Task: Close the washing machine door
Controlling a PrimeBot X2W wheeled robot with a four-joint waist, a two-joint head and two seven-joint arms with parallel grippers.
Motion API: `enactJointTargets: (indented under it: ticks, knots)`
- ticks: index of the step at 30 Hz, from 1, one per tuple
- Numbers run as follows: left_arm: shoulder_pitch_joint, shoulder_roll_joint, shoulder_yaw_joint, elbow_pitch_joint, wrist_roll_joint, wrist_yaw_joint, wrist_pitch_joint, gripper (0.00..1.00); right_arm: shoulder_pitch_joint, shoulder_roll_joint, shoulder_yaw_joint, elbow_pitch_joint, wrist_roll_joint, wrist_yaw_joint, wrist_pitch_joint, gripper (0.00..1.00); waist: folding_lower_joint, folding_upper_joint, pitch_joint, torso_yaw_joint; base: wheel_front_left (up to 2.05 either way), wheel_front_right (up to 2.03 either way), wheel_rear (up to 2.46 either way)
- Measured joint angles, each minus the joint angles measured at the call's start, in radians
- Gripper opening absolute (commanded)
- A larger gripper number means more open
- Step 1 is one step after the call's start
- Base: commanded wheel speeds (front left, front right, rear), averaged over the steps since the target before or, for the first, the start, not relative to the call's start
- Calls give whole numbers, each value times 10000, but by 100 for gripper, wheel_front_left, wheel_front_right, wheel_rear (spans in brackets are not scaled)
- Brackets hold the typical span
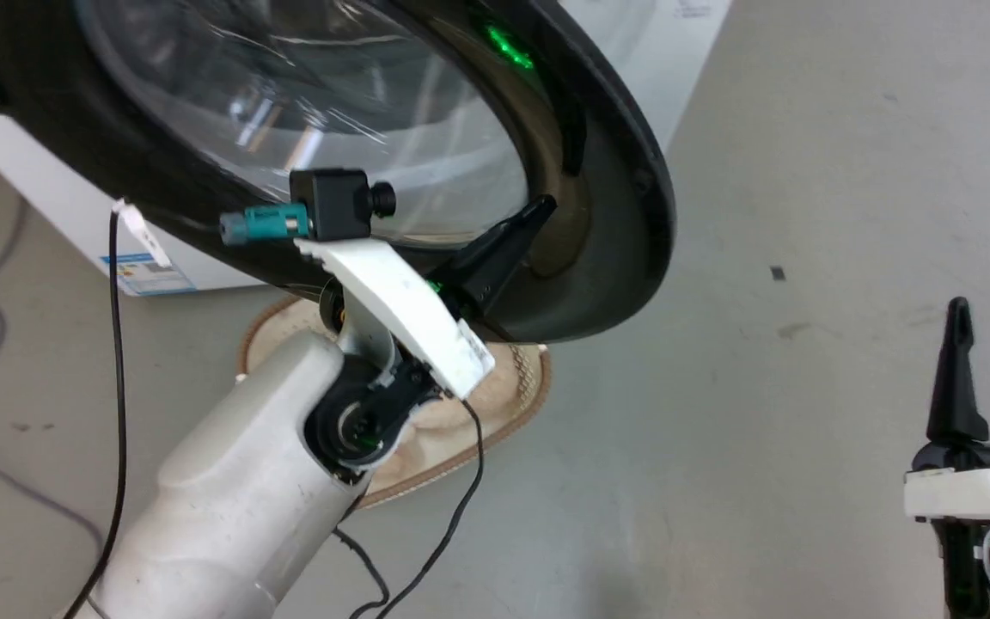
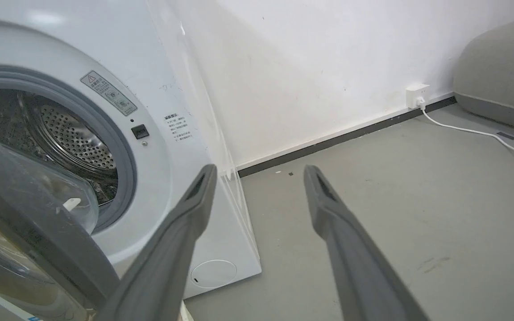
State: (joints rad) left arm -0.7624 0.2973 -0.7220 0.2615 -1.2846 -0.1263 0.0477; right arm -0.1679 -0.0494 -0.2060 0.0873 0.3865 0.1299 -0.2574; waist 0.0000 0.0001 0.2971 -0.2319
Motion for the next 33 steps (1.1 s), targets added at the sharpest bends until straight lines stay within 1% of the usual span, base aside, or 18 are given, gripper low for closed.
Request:
enactJointTargets:
  ticks: [3,7,8,9,10,12,14,17,20,22,23,26,28,30,33]
  knots:
    - [5,79,-334,194,364,0,-836,0,30,-4,-165,-94,-136,0,0,100,0,0,-257,181,0,0,0]
    - [27,268,-384,886,1379,13,-2364,0,49,-2,-314,-357,-194,0,0,100,0,0,-674,419,0,0,0]
    - [58,286,-293,1060,1639,125,-2638,7,49,-2,-364,-437,-192,0,0,100,0,0,-782,480,0,0,0]
    - [86,299,-148,1212,1929,357,-2832,49,48,0,-410,-550,-186,0,0,100,0,0,-890,544,0,0,0]
    - [99,318,-40,1277,2383,629,-2955,100,46,-2,-474,-658,-157,0,0,100,0,0,-991,609,0,0,0]
    - [172,311,489,1191,3405,1279,-3035,100,43,-4,-508,-907,-105,0,0,100,0,0,-1172,761,0,0,0]
    - [495,207,1561,593,4418,1822,-3041,100,33,-4,-464,-1193,-104,-2,0,100,0,0,-1318,938,0,0,0]
    - [1351,12,2838,-330,5935,2324,-3049,100,-5,-2,-347,-1626,-36,0,0,100,-1,0,-1513,1201,0,0,0]
    - [2350,-205,3919,-1174,7361,2817,-3051,100,-93,-4,-90,-2096,36,0,0,100,-1,0,-1672,1450,0,0,0]
    - [2966,-360,4702,-1685,8163,3156,-3051,100,-222,-12,339,-2516,-295,-2,0,100,0,0,-1749,1588,0,0,0]
    - [3847,-491,5459,-2288,9434,3580,-3053,100,-434,6,848,-2959,-489,0,0,100,-1,0,-1833,1775,0,0,0]
    - [4724,-761,6054,-2571,10142,3816,-3051,100,-539,-4,1281,-3256,-616,-2,0,100,-1,0,-1898,1951,0,0,0]
    - [5232,-869,6326,-2686,10573,3873,-3051,100,-607,-6,1672,-3407,-790,-2,0,100,-1,0,-1935,2059,0,0,0]
    - [5635,-1009,6573,-2706,10759,3852,-3051,100,-698,-2,2123,-3528,-890,0,-2,100,-1,0,-1956,2168,0,0,0]
    - [6055,-1149,6893,-2660,10978,3670,-3051,100,-821,-123,2836,-3607,-1001,0,-2,100,0,0,-1955,2301,0,0,0]
